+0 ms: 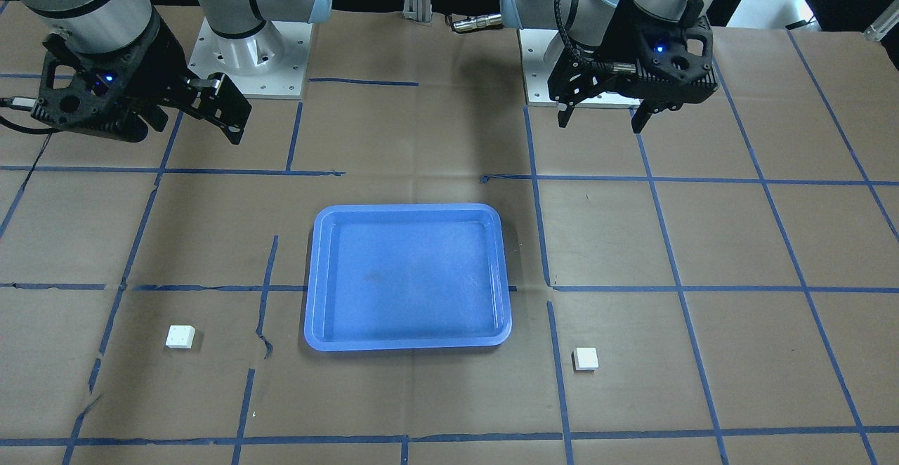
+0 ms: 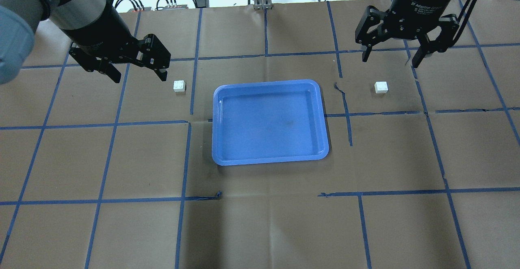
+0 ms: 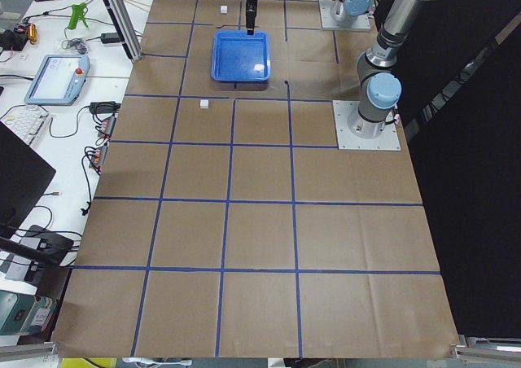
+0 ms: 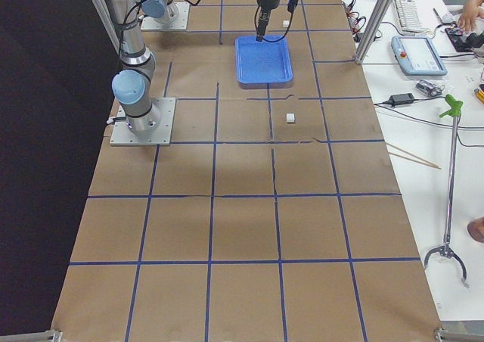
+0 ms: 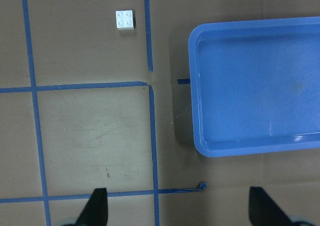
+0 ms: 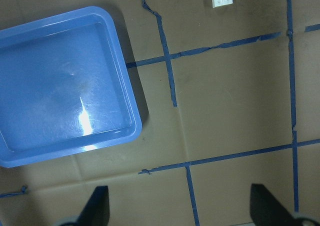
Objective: Assemble white blocks and place on blue tray
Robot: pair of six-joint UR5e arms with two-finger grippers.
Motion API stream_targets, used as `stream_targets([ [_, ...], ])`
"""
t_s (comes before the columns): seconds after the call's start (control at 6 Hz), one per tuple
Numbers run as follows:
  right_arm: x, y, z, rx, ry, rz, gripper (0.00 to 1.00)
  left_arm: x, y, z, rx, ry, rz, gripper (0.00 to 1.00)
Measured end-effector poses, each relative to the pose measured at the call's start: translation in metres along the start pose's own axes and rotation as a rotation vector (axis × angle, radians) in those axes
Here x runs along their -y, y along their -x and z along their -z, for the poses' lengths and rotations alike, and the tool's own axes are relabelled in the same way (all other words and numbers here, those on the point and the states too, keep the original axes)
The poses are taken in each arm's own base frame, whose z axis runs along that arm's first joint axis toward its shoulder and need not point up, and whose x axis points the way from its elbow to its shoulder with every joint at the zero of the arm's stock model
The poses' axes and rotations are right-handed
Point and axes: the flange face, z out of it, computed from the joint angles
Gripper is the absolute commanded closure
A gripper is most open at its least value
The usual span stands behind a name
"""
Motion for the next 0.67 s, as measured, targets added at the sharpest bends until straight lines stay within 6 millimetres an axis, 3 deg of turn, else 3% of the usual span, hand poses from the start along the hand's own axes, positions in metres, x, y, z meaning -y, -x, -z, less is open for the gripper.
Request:
stream_targets([
  [0.67,0.0,-0.0002,0.0,-0.002,0.0,0.0,0.0,0.0007,0.0054,0.0021,0.0,-0.004,0.008,0.01],
])
